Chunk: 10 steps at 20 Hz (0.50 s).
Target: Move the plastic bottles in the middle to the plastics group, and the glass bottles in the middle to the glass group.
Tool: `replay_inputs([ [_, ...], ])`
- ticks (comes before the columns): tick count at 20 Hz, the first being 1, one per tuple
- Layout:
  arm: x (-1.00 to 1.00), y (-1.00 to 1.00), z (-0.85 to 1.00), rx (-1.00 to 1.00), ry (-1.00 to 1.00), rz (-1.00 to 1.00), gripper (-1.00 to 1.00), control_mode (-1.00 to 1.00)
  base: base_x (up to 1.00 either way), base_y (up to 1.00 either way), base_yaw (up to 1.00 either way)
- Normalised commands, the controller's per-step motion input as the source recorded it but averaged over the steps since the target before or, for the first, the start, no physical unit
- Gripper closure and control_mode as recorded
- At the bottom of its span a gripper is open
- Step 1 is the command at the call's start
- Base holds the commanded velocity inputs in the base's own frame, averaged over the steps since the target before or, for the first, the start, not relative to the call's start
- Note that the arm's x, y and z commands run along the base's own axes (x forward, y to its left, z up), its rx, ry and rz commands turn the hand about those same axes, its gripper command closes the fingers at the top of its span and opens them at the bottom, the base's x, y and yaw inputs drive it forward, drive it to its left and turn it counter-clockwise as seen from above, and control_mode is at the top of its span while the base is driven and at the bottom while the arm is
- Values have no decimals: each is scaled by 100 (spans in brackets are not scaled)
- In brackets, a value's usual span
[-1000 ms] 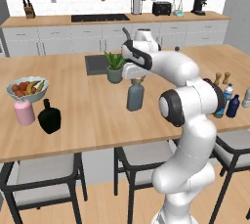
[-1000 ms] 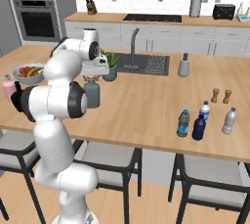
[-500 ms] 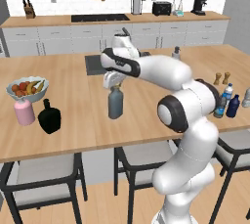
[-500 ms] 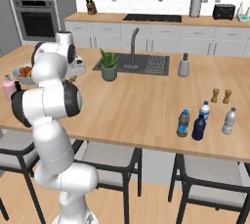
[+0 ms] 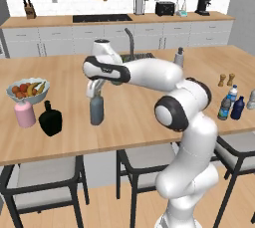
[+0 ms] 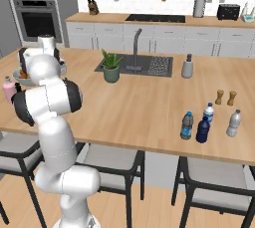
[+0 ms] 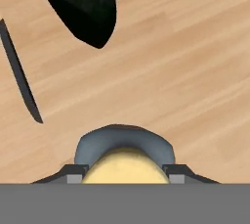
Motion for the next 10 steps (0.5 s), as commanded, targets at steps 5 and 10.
replay_inputs([
  [5,10,64,0,0,0,20,100,-100,0,0,0],
  [10,0,38,-11,0,-1,10,100,-100,0,0,0],
])
